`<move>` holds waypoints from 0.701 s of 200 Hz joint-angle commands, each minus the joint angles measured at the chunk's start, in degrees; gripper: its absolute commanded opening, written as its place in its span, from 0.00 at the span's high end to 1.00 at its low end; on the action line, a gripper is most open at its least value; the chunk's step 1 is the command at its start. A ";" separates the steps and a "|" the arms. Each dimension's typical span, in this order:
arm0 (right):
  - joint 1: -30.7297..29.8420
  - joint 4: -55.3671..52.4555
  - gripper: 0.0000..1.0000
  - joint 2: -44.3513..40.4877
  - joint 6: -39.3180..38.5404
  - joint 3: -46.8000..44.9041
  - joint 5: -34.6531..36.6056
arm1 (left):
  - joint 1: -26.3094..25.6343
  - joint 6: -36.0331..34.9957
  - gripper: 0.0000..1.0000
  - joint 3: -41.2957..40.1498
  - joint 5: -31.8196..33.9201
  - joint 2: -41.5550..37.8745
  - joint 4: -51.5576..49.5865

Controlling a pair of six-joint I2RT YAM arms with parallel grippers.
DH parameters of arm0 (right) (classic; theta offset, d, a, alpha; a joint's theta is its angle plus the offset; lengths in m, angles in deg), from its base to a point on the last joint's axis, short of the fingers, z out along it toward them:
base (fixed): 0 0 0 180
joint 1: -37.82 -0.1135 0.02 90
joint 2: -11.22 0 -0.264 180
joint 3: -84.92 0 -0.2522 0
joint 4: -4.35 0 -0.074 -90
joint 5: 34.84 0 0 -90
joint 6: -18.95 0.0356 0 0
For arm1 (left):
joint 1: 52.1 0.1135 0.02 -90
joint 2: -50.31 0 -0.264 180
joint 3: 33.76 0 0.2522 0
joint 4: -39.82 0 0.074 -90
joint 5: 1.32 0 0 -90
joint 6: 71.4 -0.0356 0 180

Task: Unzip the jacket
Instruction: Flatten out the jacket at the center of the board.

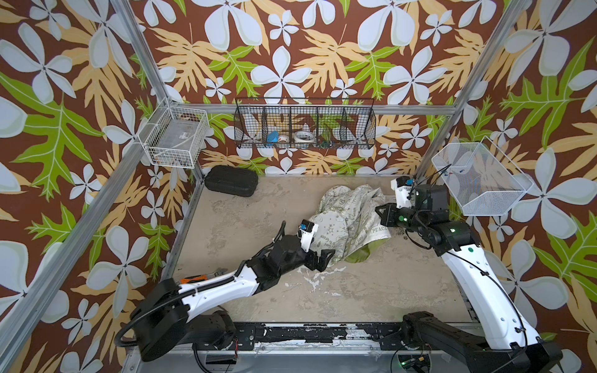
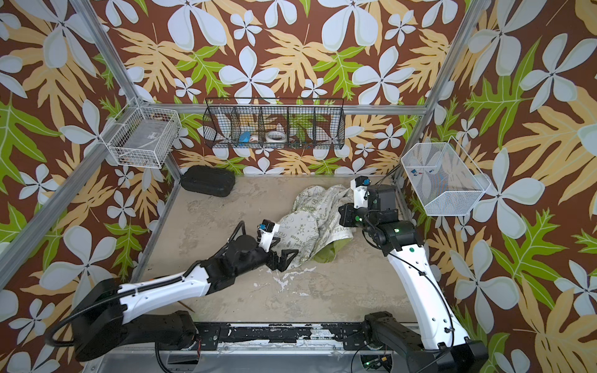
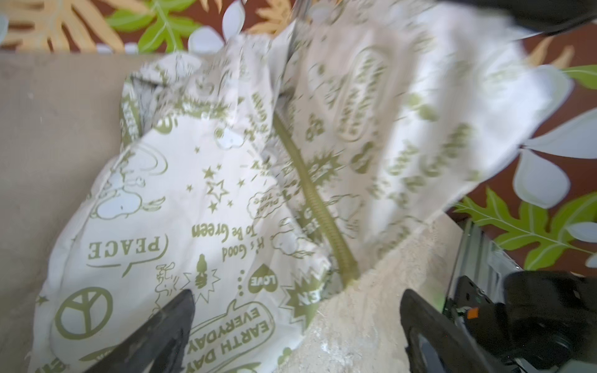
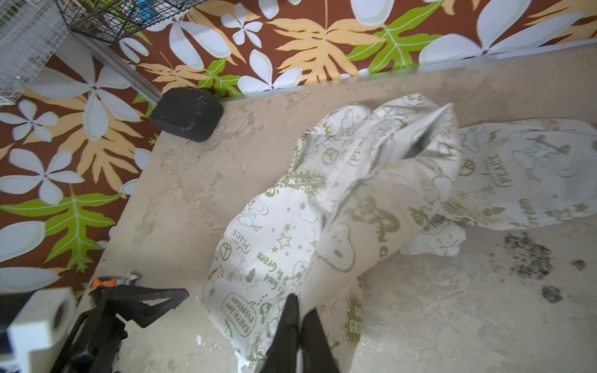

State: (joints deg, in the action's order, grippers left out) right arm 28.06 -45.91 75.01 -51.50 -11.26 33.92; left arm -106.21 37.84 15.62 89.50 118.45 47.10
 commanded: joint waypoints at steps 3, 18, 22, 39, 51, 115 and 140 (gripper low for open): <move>-0.04 5.86 1.00 -0.31 3.02 -0.07 -9.41 | -2.89 -5.09 0.00 -5.02 5.15 -5.95 9.50; -0.11 6.29 1.00 0.03 3.38 0.96 -10.53 | -4.28 -5.76 0.00 -4.36 5.83 -6.13 8.73; -0.10 6.01 1.00 0.32 3.44 1.36 -10.94 | -4.70 -6.22 0.00 -3.56 5.69 -5.60 7.98; -0.81 4.85 1.00 1.69 3.39 2.48 -12.32 | -6.94 -8.78 0.00 0.90 6.46 -1.91 5.35; -1.60 5.04 1.00 2.09 3.91 2.26 -12.37 | -8.08 -9.87 0.00 3.82 7.08 0.67 5.41; -6.58 8.02 1.00 5.27 10.60 2.86 -13.34 | -12.63 -13.57 0.00 16.40 15.77 12.91 3.89; -8.53 8.01 1.00 6.13 12.28 3.13 -12.97 | -14.33 -10.99 0.00 18.47 21.28 17.35 4.33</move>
State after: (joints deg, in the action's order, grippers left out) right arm 20.81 -40.27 80.80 -42.17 -8.66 21.95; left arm -119.43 25.80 32.45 103.07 133.05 51.32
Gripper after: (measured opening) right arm 0.049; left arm 0.996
